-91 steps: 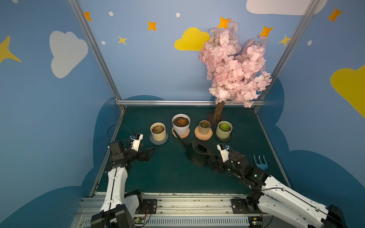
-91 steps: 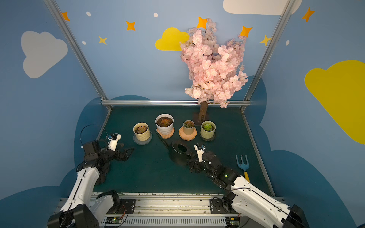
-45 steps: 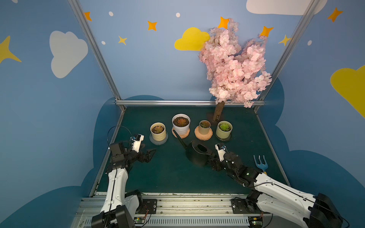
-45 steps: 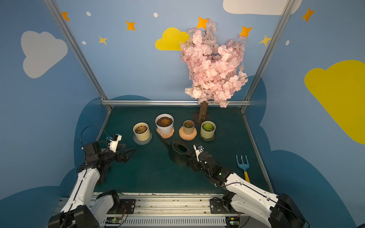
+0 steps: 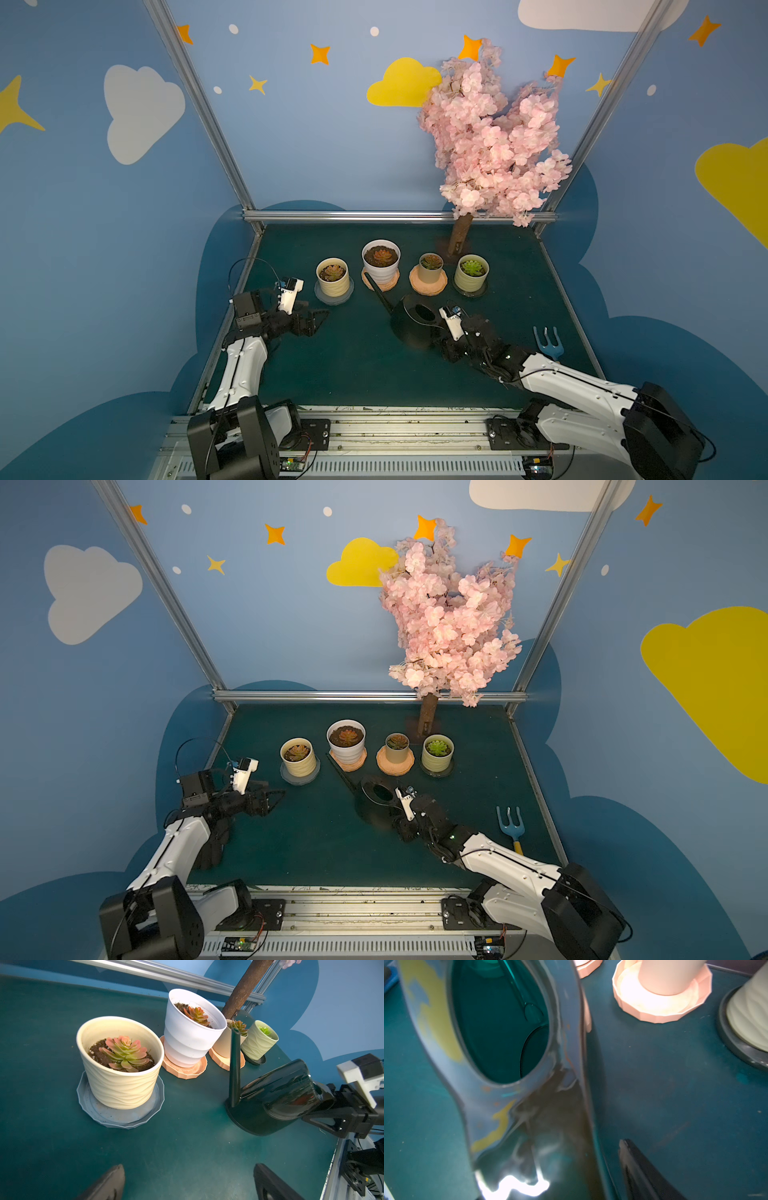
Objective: Water the succulent around the soil edge
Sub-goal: Pick up the watering can from the center of the board.
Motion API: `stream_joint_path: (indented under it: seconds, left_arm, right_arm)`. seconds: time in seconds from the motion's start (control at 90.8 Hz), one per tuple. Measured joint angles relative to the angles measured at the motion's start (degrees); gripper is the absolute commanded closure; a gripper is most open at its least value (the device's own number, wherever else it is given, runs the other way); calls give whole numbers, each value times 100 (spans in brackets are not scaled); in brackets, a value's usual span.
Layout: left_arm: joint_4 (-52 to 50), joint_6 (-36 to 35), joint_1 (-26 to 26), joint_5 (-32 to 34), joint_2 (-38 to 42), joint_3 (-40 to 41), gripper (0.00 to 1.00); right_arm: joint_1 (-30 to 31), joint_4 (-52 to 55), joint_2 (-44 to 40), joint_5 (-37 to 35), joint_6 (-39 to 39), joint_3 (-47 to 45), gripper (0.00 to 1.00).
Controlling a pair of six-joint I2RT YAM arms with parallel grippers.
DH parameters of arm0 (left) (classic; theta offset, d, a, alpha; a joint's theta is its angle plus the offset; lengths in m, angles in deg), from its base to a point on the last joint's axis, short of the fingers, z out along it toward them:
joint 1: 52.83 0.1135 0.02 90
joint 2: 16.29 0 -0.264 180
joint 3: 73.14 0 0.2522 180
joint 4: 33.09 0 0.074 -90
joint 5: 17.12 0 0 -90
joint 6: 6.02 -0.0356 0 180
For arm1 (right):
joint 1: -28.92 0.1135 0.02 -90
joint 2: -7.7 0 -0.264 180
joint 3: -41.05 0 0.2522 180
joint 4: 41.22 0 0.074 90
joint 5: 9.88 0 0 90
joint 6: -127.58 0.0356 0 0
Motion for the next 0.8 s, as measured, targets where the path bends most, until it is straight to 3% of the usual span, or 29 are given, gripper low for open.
stream_joint_path:
  seconds: [0.363,0.804]
  left_arm:
    - [105,-181,111,-396,275,160,0]
    - [-678,-741,321,-734,37,-232,0]
  right_arm:
    - [273,-111,4,105,-219,0,56]
    - [809,-46,-70,-348,-527,0,85]
